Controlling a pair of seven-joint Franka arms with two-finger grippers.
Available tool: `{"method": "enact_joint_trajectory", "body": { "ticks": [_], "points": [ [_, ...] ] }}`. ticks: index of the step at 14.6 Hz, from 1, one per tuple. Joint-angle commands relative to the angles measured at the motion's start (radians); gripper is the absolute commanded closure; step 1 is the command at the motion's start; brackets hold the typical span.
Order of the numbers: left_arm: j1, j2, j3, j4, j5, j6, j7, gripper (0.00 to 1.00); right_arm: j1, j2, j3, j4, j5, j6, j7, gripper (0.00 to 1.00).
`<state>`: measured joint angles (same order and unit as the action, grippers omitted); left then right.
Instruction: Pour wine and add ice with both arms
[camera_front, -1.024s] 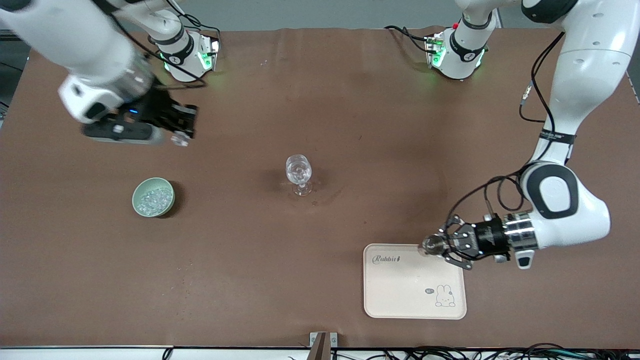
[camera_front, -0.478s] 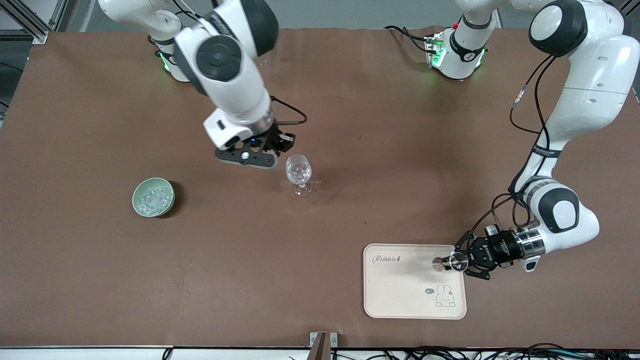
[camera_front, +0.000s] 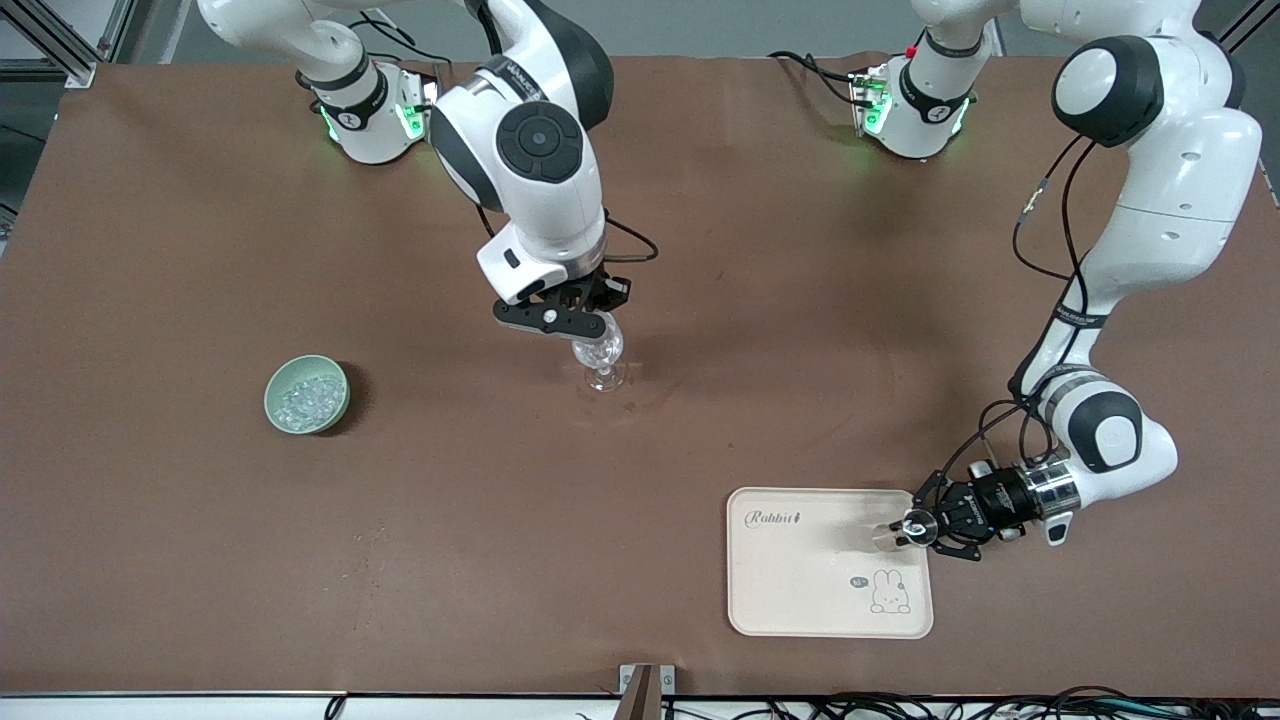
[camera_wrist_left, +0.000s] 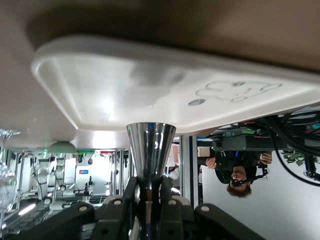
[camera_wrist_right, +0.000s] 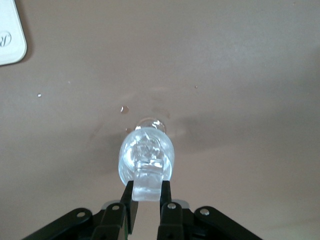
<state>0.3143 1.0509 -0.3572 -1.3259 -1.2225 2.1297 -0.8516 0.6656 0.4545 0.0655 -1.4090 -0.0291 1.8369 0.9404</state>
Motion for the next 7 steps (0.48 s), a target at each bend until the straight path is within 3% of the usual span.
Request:
{"method": "enact_joint_trajectory", "body": {
  "ticks": [1, 7],
  "points": [
    [-0.012, 0.041, -0.002, 0.037, -0.023, 0.024, 0.057, 0.99, 0.025, 0.021, -0.006, 0.004, -0.028, 0.013, 0.054, 0.98],
    [-0.011, 0.080, -0.002, 0.037, -0.023, 0.024, 0.128, 0.98, 0.042, 0.042, -0.004, -0.001, -0.029, 0.012, 0.083, 0.98]
  ]
}}
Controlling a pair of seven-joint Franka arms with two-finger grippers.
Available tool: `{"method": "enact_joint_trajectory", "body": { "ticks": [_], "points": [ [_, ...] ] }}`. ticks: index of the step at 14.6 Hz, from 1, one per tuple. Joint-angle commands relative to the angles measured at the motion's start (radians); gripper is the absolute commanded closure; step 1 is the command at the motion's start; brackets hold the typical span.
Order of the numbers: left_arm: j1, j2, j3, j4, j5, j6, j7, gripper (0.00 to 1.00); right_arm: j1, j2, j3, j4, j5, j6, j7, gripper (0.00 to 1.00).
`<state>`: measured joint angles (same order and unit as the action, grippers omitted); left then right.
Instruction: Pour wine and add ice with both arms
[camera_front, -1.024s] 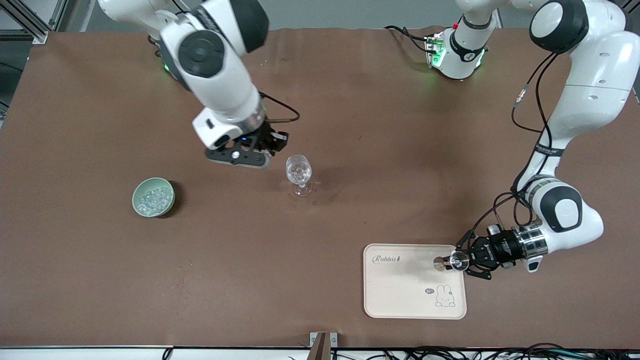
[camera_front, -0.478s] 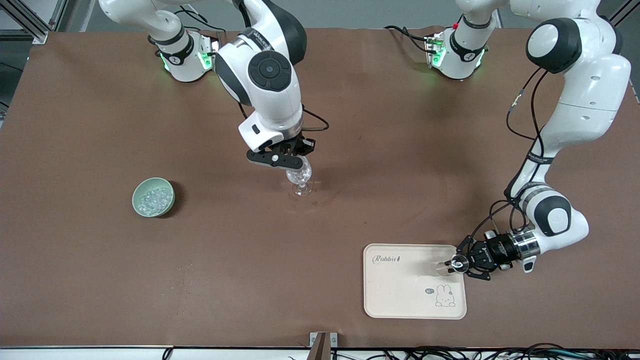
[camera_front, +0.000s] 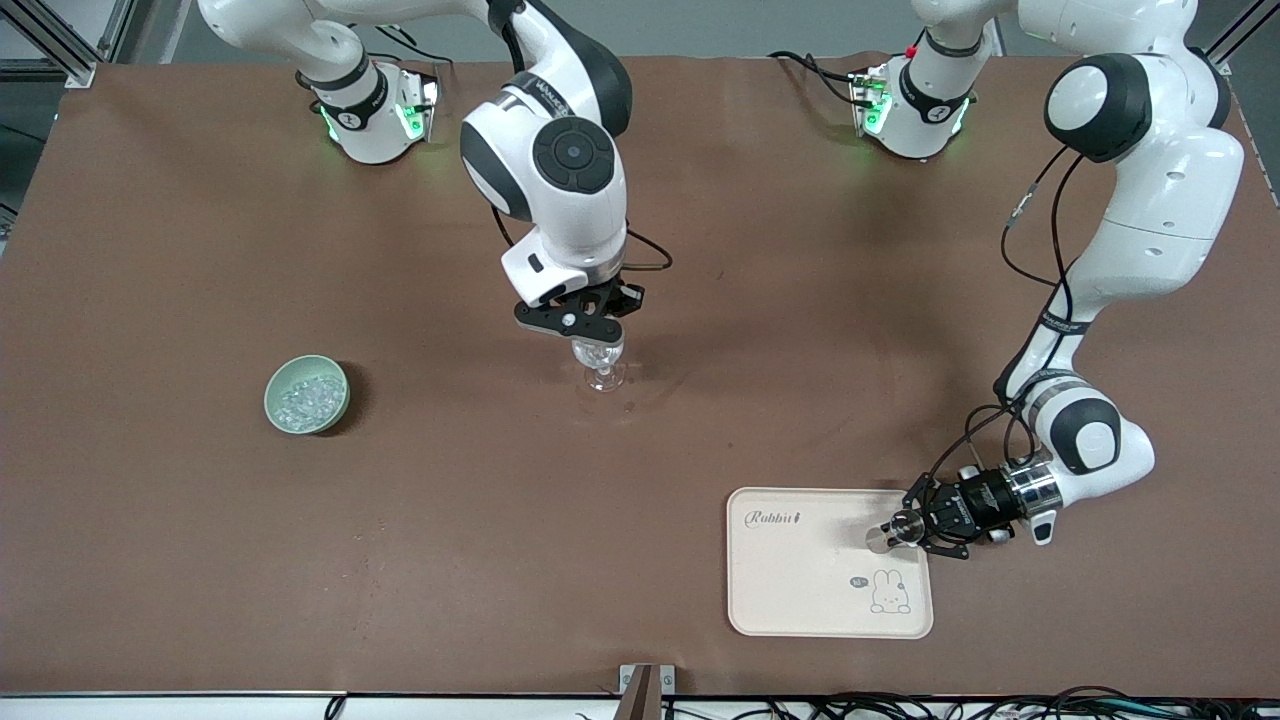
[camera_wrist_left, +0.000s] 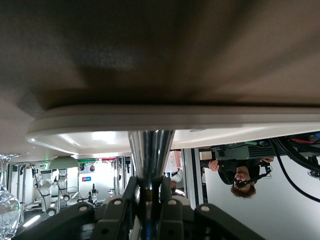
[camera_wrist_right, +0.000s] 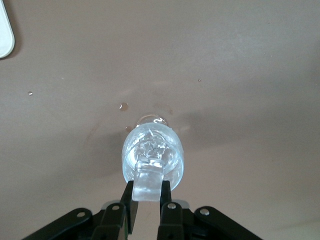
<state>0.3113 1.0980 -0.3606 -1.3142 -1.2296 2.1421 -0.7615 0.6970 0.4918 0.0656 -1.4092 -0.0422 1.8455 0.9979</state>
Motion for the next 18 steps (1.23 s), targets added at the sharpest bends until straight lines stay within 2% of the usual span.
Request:
{"method": "enact_joint_trajectory", "body": {
  "ticks": [1, 2, 3, 4, 5, 8, 11, 13, 18],
  "points": [
    [-0.008, 0.033, 0.002, 0.024, -0.016, 0.012, 0.037, 0.97, 0.016, 0.010, -0.006, -0.001, -0.016, 0.003, 0.025, 0.97],
    [-0.008, 0.033, 0.003, 0.024, -0.016, 0.012, 0.037, 0.93, 0.016, 0.013, -0.006, -0.002, -0.016, 0.001, 0.027, 0.96],
    [-0.008, 0.033, 0.006, 0.023, -0.016, 0.012, 0.036, 0.82, 0.016, 0.014, -0.004, -0.002, -0.016, 0.000, 0.027, 0.96],
    [-0.008, 0.031, 0.005, 0.023, -0.016, 0.012, 0.027, 0.61, 0.016, 0.014, -0.004, -0.002, -0.016, 0.001, 0.027, 0.96],
    [-0.009, 0.026, 0.006, 0.021, -0.016, 0.012, 0.021, 0.45, 0.016, 0.014, -0.004, -0.002, -0.016, 0.001, 0.027, 0.96],
    [-0.009, 0.020, 0.005, 0.021, -0.016, 0.012, -0.012, 0.24, 0.015, 0.025, -0.006, -0.002, -0.019, 0.003, 0.027, 0.96],
    [-0.011, 0.002, 0.006, 0.018, -0.005, 0.012, -0.039, 0.18, 0.010, 0.031, -0.006, -0.002, -0.030, 0.003, 0.027, 0.96],
    [-0.008, -0.021, 0.008, 0.018, 0.037, 0.010, -0.053, 0.00, 0.010, 0.034, -0.007, -0.002, -0.030, 0.003, 0.027, 0.96],
    [0.014, -0.079, 0.008, 0.013, 0.247, 0.002, -0.119, 0.00, 0.012, 0.041, -0.006, -0.002, -0.030, 0.003, 0.025, 0.90]
  ]
}}
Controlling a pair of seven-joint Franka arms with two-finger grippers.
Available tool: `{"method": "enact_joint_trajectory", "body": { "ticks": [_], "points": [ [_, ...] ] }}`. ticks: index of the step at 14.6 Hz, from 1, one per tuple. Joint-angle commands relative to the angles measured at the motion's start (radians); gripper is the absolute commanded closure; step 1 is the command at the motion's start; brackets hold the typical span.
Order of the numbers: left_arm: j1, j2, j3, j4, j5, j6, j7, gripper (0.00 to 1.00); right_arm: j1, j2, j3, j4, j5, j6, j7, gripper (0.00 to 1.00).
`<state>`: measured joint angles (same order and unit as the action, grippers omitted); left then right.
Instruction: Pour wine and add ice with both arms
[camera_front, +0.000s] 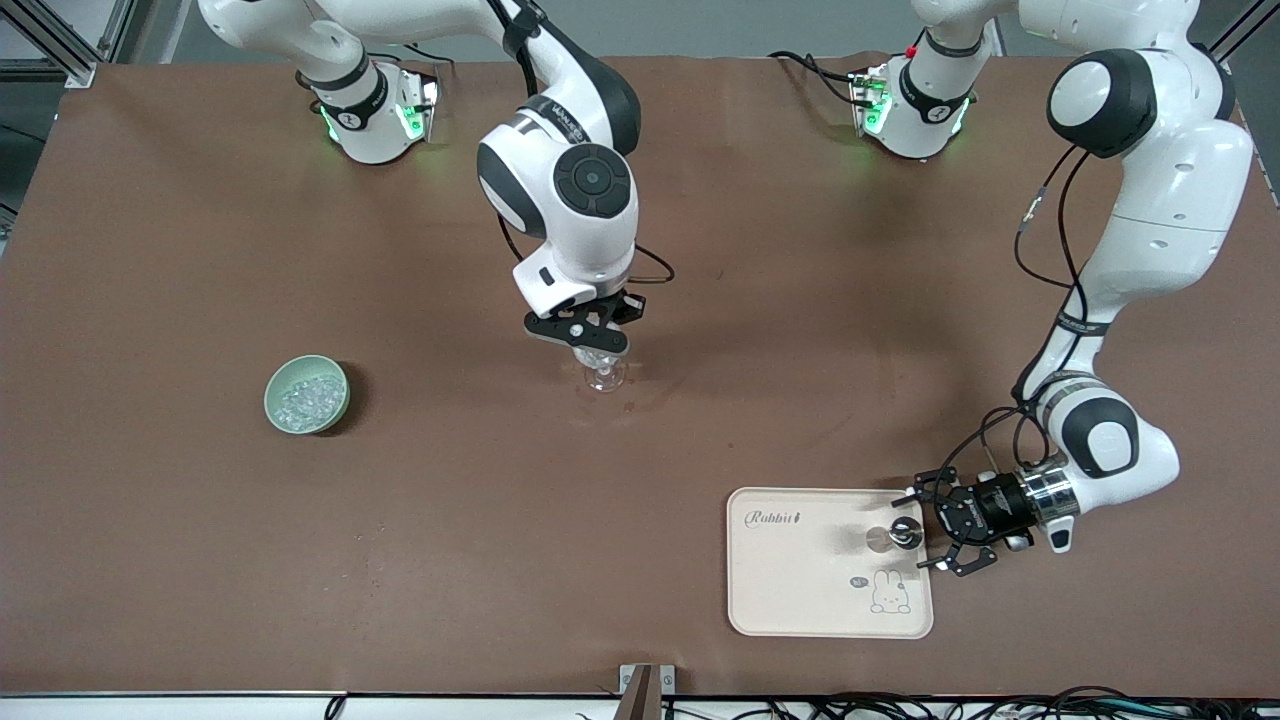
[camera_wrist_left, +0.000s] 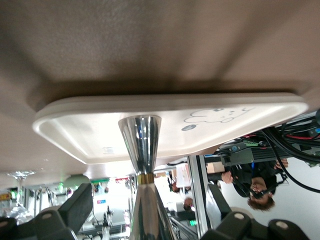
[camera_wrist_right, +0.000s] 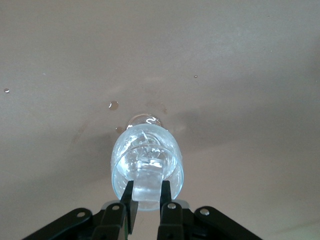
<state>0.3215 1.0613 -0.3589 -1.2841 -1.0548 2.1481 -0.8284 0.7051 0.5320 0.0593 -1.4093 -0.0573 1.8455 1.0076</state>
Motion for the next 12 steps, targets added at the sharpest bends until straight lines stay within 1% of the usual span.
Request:
{"method": "enact_joint_trajectory", "body": {
  "ticks": [1, 2, 3, 4, 5, 7, 8, 9, 10, 11, 12],
  "points": [
    [0.004, -0.056, 0.005, -0.017, 0.132, -0.004, -0.081, 0.00, 0.002, 0.000, 0.000, -0.002, -0.015, 0.003, 0.016, 0.85],
    [0.004, -0.070, 0.003, -0.017, 0.191, -0.007, -0.118, 0.00, 0.002, 0.000, 0.000, -0.002, -0.015, 0.003, 0.016, 0.79],
    [0.004, -0.086, 0.003, -0.017, 0.223, -0.008, -0.152, 0.00, 0.002, 0.000, 0.000, -0.002, -0.015, 0.001, 0.016, 0.71],
    [0.002, -0.099, 0.003, -0.017, 0.249, -0.011, -0.175, 0.00, 0.002, 0.000, 0.000, -0.002, -0.015, 0.001, 0.014, 0.65],
    [0.001, -0.112, 0.000, -0.018, 0.272, -0.011, -0.193, 0.00, 0.002, 0.000, 0.000, -0.002, -0.015, 0.001, 0.014, 0.57],
    [-0.001, -0.126, -0.003, -0.018, 0.317, -0.014, -0.227, 0.00, 0.004, 0.000, 0.000, -0.002, -0.015, -0.002, 0.014, 0.50],
    [-0.002, -0.138, -0.003, -0.018, 0.338, -0.036, -0.242, 0.00, 0.002, 0.000, 0.000, -0.002, -0.015, -0.002, 0.014, 0.48],
    [-0.002, -0.144, -0.005, -0.017, 0.358, -0.053, -0.253, 0.00, 0.001, 0.000, 0.000, -0.002, -0.015, -0.003, 0.012, 0.44],
    [0.002, -0.158, -0.006, -0.015, 0.380, -0.060, -0.267, 0.00, -0.007, -0.001, 0.000, 0.003, -0.015, -0.005, 0.006, 0.35],
    [-0.005, -0.182, -0.006, -0.015, 0.407, -0.076, -0.279, 0.00, -0.016, -0.016, -0.004, 0.009, -0.016, -0.006, -0.003, 0.17],
    [-0.009, -0.205, -0.008, -0.015, 0.442, -0.091, -0.279, 0.00, -0.031, -0.036, -0.006, 0.010, -0.016, -0.006, -0.004, 0.04]
  ]
}}
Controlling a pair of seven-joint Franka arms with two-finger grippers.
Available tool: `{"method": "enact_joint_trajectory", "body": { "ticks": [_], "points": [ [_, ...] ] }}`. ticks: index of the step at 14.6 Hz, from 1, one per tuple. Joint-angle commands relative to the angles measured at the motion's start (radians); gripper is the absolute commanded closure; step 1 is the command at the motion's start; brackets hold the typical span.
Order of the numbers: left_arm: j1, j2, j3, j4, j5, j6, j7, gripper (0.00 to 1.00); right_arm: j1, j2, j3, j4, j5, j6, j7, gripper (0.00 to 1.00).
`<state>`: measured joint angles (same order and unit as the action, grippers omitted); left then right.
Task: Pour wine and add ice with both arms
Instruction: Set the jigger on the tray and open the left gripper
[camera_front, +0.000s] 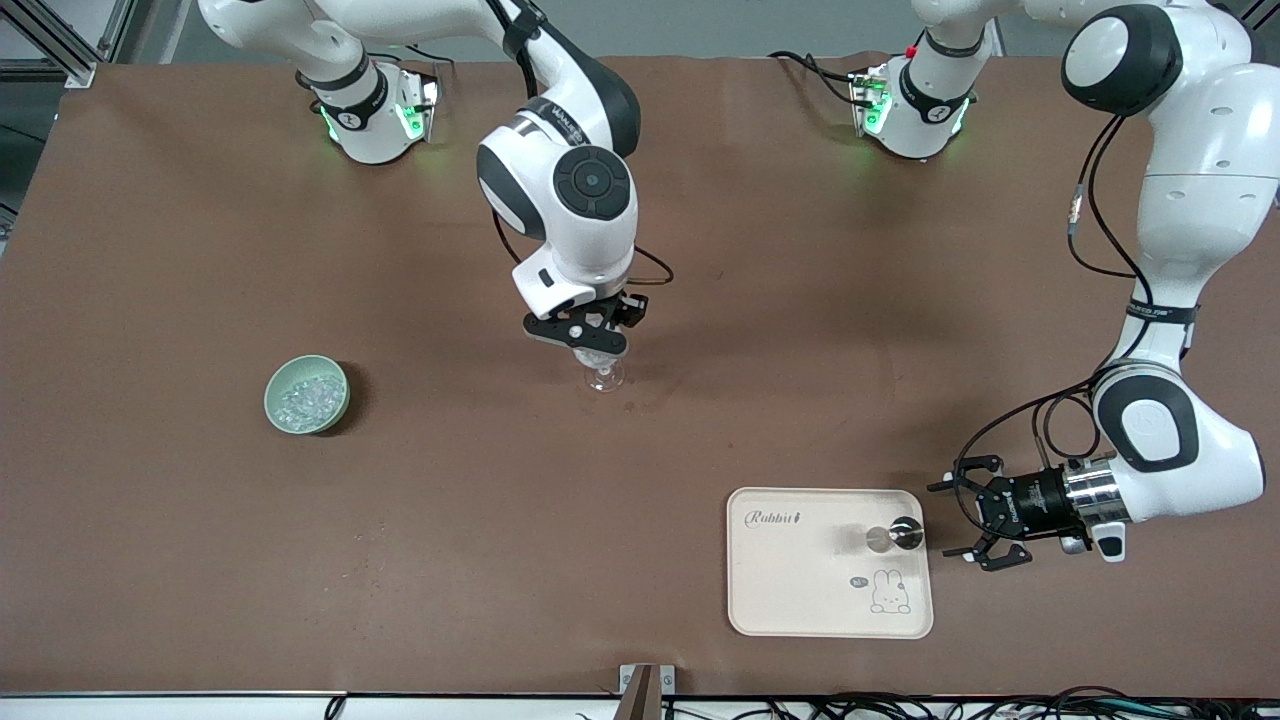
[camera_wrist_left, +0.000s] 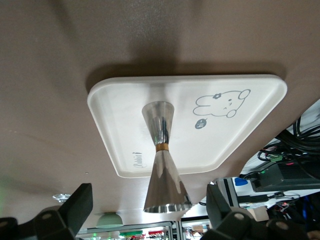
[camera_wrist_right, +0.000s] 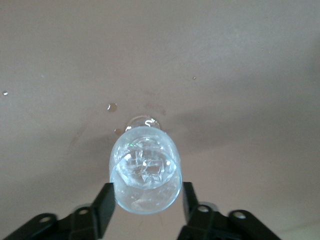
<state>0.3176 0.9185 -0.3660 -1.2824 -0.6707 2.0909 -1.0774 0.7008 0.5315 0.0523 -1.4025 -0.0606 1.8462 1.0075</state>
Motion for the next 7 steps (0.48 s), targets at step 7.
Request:
{"method": "enact_joint_trajectory", "body": {
  "ticks": [7],
  "points": [
    [-0.029, -0.248, -0.063, -0.017, 0.460, -0.182, -0.018, 0.00, -0.271, -0.302, 0.006, 0.002, -0.024, -0.203, -0.249, 0.00]
  ]
}}
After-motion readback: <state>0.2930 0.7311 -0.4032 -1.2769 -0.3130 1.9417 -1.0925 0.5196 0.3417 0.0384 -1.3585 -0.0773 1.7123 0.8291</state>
